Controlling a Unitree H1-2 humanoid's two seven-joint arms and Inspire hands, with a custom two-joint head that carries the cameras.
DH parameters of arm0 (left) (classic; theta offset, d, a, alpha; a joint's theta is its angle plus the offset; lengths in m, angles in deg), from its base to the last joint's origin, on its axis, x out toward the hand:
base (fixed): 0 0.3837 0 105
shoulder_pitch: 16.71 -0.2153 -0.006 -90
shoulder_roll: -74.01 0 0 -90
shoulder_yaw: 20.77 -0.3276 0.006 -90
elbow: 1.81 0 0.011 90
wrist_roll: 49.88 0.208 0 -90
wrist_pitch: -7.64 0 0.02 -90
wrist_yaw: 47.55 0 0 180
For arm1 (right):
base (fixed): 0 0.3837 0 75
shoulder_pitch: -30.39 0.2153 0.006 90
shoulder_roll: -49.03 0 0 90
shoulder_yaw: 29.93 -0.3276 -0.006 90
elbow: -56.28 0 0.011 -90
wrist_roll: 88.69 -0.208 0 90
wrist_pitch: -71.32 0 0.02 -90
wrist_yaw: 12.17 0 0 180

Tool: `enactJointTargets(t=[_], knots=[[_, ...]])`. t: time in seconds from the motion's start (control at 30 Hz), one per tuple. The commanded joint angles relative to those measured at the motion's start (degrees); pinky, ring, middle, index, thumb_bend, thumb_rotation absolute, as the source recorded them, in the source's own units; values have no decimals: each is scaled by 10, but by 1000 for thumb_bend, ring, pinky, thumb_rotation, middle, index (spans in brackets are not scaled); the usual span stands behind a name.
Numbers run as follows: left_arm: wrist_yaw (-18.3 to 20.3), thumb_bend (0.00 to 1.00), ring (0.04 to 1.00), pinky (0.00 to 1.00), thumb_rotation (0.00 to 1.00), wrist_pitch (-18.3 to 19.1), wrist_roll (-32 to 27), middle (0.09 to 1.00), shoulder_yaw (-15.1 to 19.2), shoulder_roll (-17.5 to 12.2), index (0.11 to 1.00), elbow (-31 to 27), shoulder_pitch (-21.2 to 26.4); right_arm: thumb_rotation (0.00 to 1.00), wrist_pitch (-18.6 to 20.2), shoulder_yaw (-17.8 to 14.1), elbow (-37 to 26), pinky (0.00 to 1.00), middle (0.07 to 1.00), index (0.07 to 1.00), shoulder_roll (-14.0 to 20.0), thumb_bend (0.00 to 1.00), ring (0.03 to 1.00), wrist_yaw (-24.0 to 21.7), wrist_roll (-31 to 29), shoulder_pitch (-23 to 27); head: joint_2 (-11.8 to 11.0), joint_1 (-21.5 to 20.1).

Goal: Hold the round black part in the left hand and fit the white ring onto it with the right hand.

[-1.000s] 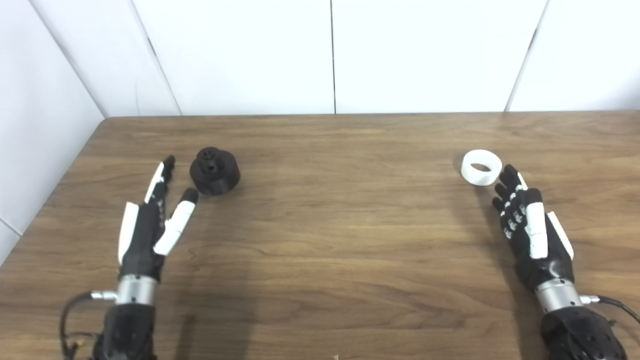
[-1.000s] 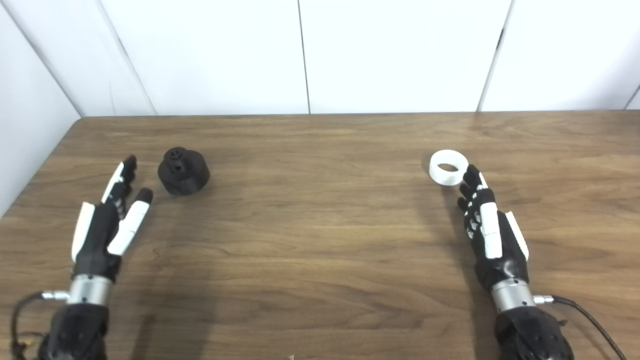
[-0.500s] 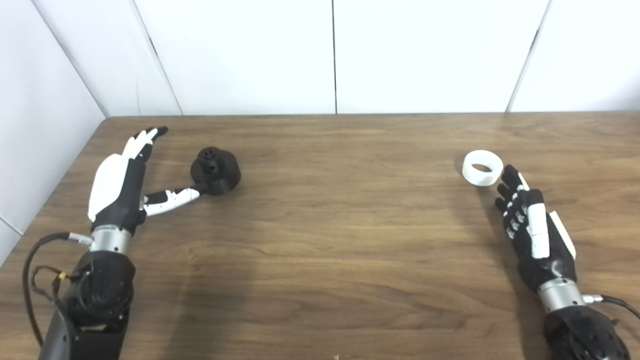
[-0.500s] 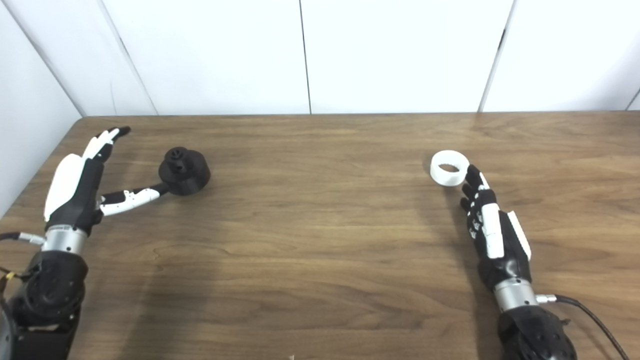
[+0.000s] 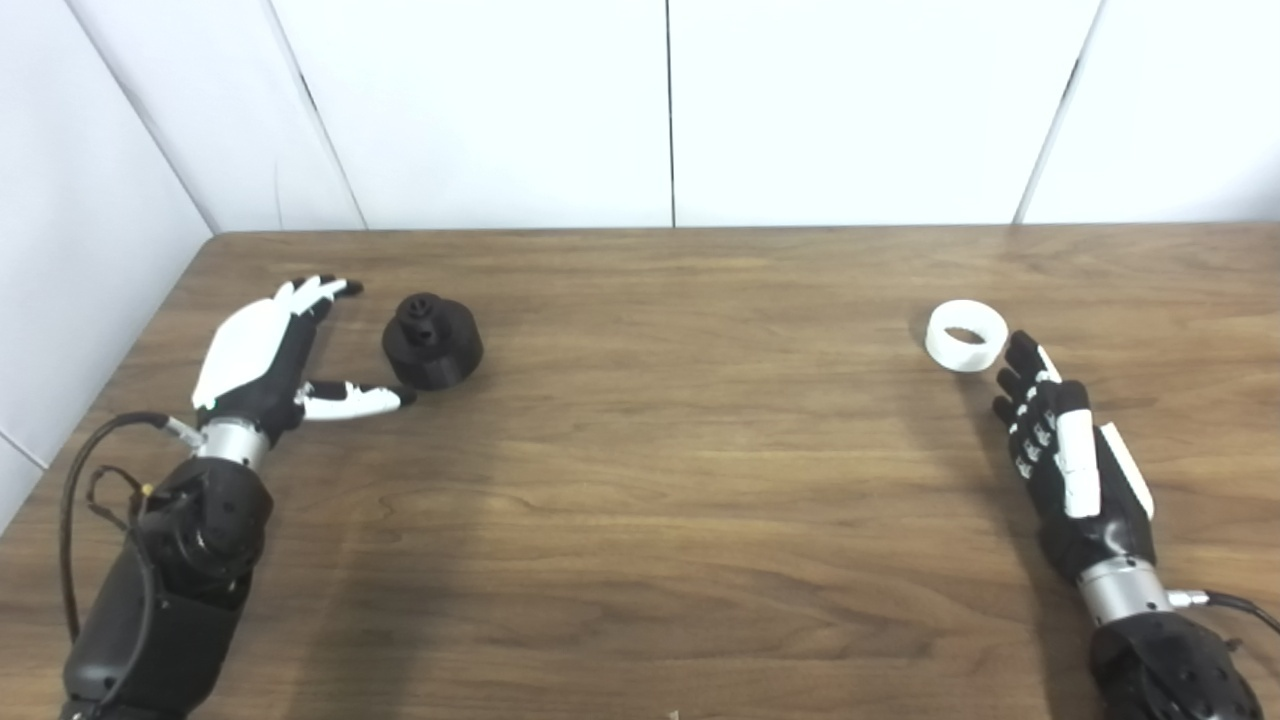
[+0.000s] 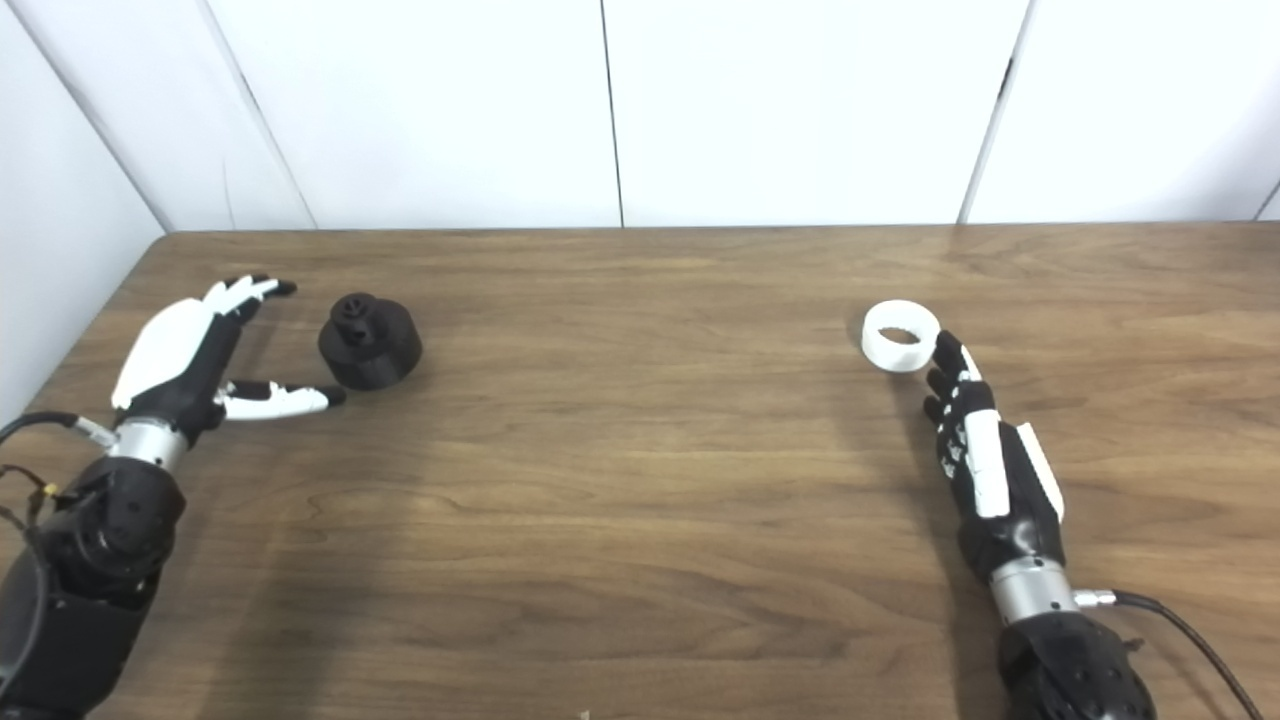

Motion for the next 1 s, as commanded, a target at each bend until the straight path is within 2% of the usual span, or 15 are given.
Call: enactJointTargets(t=[0.0, 0.3, 0.43, 0.97], knots=[[-9, 1000, 1000, 995, 406, -18, 6, 956, 0, -25, 858, 8, 36, 1000, -12, -3, -11, 1000, 998, 973, 5, 726, 1000, -3, -4, 10, 1, 1], [-3, 961, 1000, 1000, 385, -23, 2, 954, -22, -30, 852, 70, 62, 1000, -10, -6, -18, 1000, 997, 982, 10, 681, 1000, -4, -5, 6, 0, 6], [-2, 969, 1000, 989, 405, -23, -1, 952, -22, -31, 850, 77, 65, 1000, -8, -7, -20, 1000, 996, 982, 12, 685, 1000, -3, -3, 4, 0, 6], [-13, 948, 1000, 964, 363, -23, -15, 949, -25, -21, 848, 114, 91, 1000, -17, -1, -14, 1000, 991, 985, 14, 688, 1000, -5, -2, 0, -9, 0]])
